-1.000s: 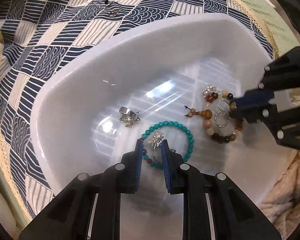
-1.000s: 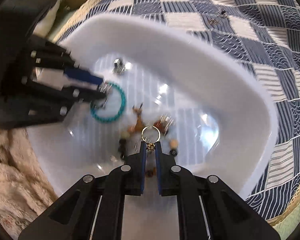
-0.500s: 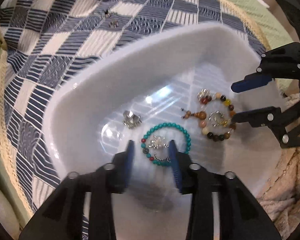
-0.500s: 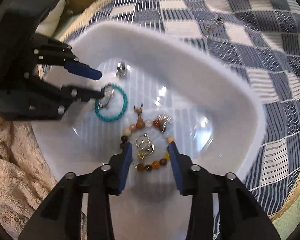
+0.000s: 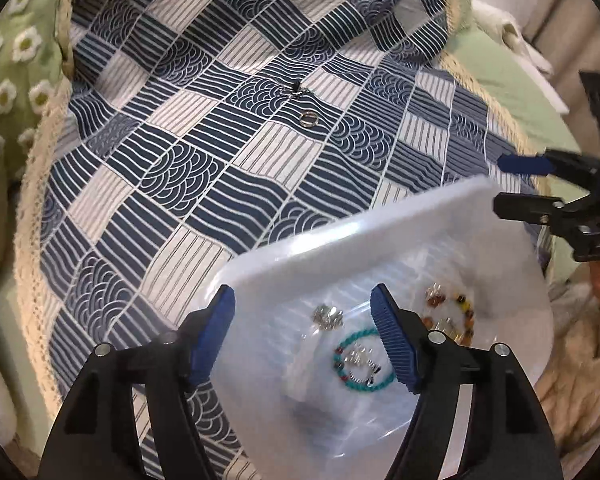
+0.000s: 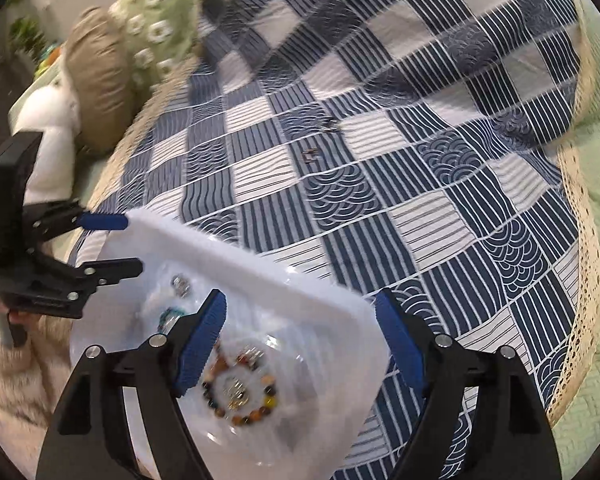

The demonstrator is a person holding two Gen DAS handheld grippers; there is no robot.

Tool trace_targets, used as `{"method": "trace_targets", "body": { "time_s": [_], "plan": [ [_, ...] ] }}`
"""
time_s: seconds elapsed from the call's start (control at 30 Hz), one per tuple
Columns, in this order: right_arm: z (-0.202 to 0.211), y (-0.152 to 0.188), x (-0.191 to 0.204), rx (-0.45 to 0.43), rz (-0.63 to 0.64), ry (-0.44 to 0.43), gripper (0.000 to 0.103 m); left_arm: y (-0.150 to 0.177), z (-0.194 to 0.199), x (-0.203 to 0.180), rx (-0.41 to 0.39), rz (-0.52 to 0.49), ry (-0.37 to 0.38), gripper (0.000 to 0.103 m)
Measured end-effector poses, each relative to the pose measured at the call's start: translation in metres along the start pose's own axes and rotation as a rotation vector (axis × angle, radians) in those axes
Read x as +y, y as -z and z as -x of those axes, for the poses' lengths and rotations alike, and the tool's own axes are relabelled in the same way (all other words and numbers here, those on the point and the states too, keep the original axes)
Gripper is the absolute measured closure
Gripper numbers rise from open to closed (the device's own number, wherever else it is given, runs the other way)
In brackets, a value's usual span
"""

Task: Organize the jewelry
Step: 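Grasp the gold ring with the left gripper while the right grasps a black-stone earring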

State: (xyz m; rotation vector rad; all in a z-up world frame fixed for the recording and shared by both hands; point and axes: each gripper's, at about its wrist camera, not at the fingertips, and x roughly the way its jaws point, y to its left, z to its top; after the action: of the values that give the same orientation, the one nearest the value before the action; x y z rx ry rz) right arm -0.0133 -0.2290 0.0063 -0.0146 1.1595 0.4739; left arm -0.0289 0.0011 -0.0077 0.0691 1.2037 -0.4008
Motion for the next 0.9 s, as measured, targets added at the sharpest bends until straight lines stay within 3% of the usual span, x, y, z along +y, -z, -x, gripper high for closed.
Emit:
{"method": "trace_targets", "body": {
  "time_s": [0.07,0.17,0.27,0.4,0.57,0.73,0.9],
  "plan": [
    [-0.004,-0.009,-0.009,-0.009,-0.038,0.010,0.027,-0.008,0.002,0.007,-0.011,0.042,0.028,0.034],
    [-0.008,-0.022,-0.020,-0.022,-0.089,0.008,0.027,-0.027,0.006,0.015,-0.046,0.074,0.035,0.023],
    [-0.012,-0.034,-0.032,-0.037,-0.143,0.006,0.027,-0.049,0.008,0.020,-0.066,0.094,0.082,0.023],
    [-0.022,-0.049,-0.049,-0.048,-0.224,0.003,0.027,-0.088,-0.011,0.029,-0.089,0.133,0.058,0.021],
    [-0.037,-0.054,-0.067,-0.023,-0.282,0.012,0.027,-0.131,-0.067,0.032,0.008,0.163,0.059,0.021],
    [-0.046,-0.053,-0.070,-0.002,-0.282,0.010,0.027,-0.161,-0.105,0.016,0.066,0.062,0.015,0.023],
    [-0.053,-0.053,-0.065,0.015,-0.258,-0.001,0.027,-0.171,-0.133,0.006,0.131,0.016,0.016,0.027]
  ]
}}
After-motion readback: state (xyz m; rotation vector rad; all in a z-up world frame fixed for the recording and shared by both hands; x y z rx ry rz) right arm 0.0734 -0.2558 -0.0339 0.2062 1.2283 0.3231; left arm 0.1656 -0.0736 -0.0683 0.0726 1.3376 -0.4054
